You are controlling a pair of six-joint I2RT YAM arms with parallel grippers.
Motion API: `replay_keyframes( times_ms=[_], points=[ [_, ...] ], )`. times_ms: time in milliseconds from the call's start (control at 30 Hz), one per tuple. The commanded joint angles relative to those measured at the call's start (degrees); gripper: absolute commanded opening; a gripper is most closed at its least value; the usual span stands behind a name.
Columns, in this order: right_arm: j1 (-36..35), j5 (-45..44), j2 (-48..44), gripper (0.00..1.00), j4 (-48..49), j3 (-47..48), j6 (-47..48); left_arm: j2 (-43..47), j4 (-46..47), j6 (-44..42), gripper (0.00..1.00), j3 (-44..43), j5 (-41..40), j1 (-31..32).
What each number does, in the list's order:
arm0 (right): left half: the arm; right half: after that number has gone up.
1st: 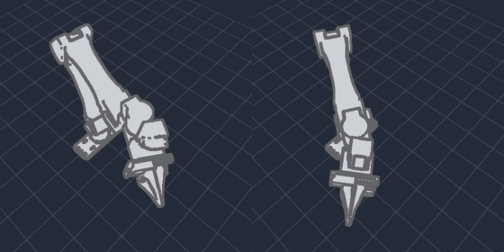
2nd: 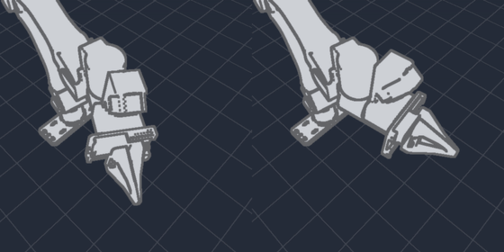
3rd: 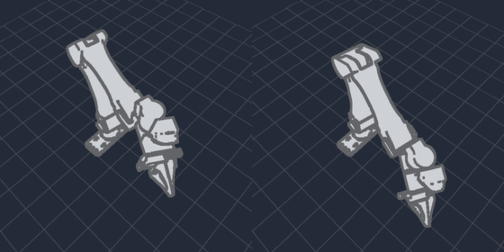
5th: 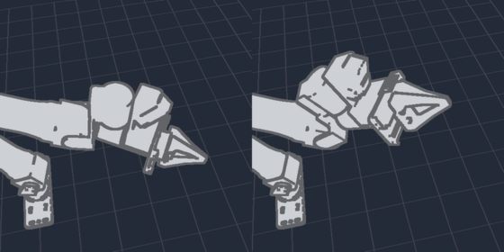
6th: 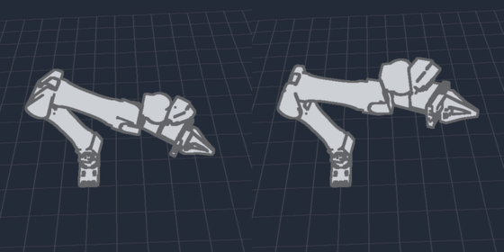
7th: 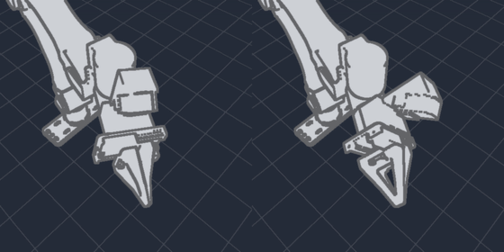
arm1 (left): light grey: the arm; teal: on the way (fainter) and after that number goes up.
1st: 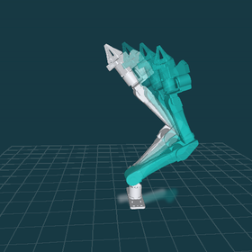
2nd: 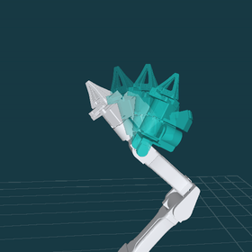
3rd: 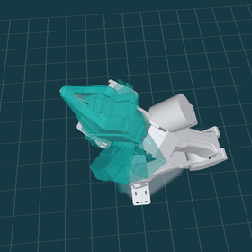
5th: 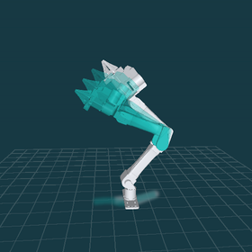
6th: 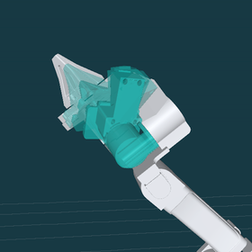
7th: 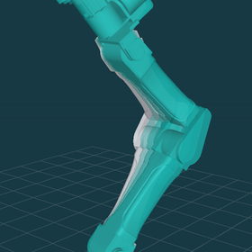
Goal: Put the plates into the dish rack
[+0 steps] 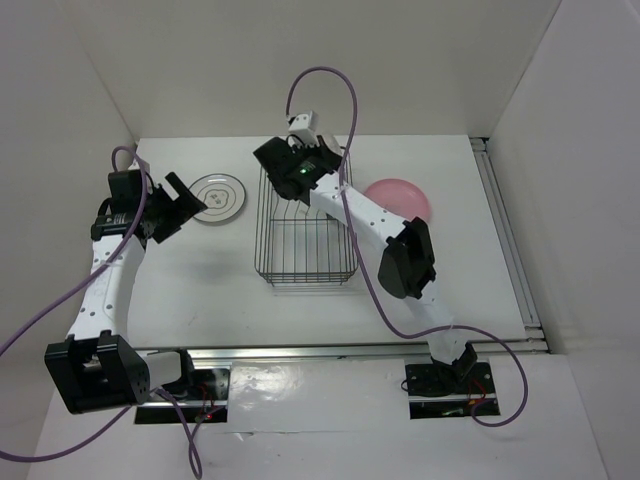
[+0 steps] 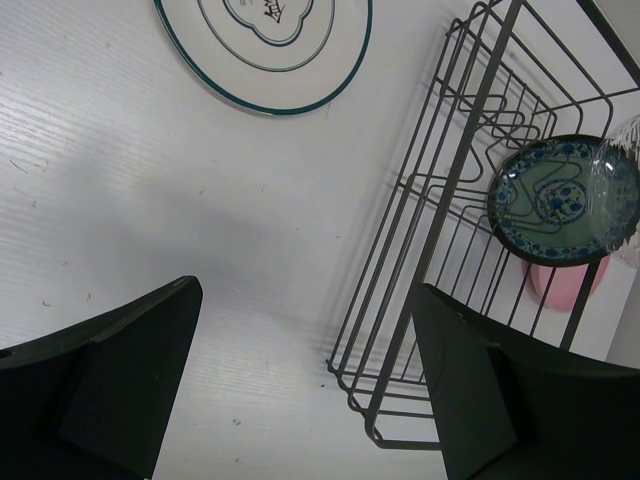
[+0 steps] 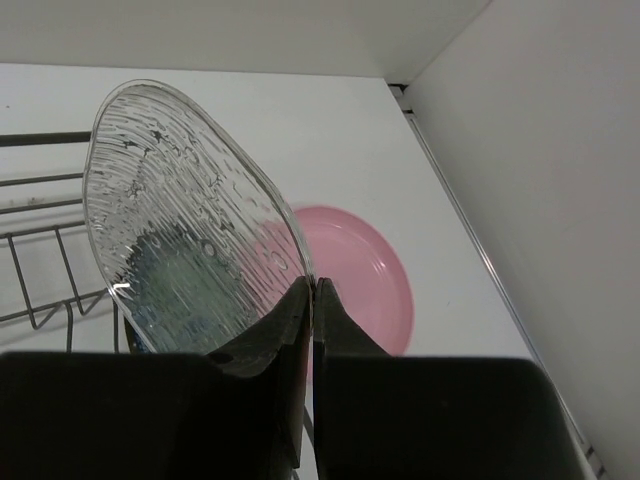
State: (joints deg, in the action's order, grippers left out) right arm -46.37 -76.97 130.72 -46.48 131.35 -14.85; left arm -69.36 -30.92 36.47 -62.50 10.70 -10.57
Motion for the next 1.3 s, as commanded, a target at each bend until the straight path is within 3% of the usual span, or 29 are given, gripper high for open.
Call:
replay_keyframes(
  times_ms=[0, 300, 1267],
  points=[
    [-0.74, -3.10, -1.96, 0.00, 7.98, -0.22, 4.04, 1.69, 1.12, 0.80, 1.00, -0.52, 1.17, -0.24],
    [-0.74, -7.75, 1.74, 0.00, 14.22, 3.65, 13.62, 1.69, 1.12, 0.80, 1.00, -0.52, 1.69, -0.24],
    [-0.74, -3.71, 5.34, 0.00, 11.67, -0.13, 9.84, 1.69, 1.12, 0.80, 1.00, -0.52, 2.22, -0.24]
  ],
)
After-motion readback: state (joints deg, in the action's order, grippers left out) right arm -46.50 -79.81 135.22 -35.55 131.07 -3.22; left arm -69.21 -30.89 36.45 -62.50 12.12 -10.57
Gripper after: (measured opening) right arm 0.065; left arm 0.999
